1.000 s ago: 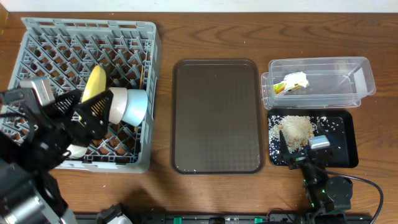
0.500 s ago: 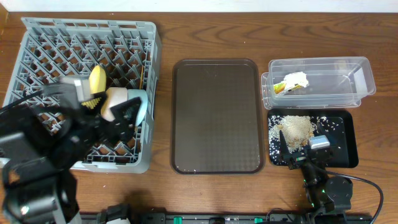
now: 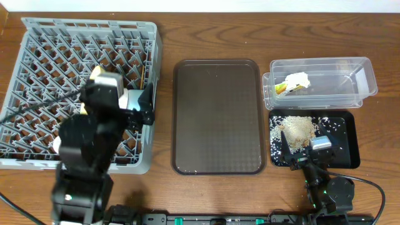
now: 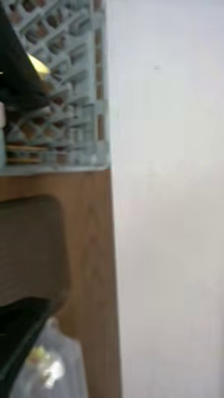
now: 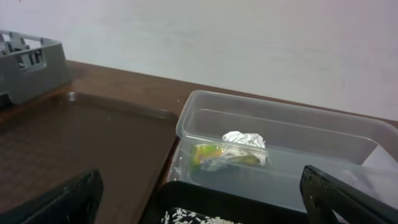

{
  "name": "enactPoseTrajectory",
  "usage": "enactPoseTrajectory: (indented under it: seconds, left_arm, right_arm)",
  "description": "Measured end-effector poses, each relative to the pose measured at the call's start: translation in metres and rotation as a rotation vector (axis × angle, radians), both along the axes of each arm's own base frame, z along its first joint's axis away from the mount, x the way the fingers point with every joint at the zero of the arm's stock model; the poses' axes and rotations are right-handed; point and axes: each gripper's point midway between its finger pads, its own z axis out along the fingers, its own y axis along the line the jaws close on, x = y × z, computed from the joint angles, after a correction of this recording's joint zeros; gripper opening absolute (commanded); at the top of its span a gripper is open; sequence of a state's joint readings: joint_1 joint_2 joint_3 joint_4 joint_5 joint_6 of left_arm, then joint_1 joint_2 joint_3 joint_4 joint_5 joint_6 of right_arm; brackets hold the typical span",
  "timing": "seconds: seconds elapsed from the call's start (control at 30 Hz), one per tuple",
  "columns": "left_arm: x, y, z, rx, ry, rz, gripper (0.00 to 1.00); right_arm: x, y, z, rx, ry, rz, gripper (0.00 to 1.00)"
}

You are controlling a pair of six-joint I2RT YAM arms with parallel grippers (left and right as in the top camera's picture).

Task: Sort waste into correct bins and load items into the dishwasher

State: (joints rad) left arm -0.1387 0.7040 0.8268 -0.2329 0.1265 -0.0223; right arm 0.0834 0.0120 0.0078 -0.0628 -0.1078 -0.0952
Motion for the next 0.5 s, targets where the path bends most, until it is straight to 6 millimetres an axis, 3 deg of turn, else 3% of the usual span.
enactPoseTrajectory:
  seconds: [0.5]
  left_arm:
    - [-0.044,0.031,-0.099,-0.005,-0.113,0.116,0.96]
  right_arm:
    - [0.0,0.0,0.0,0.0,0.0,0.0,0.99]
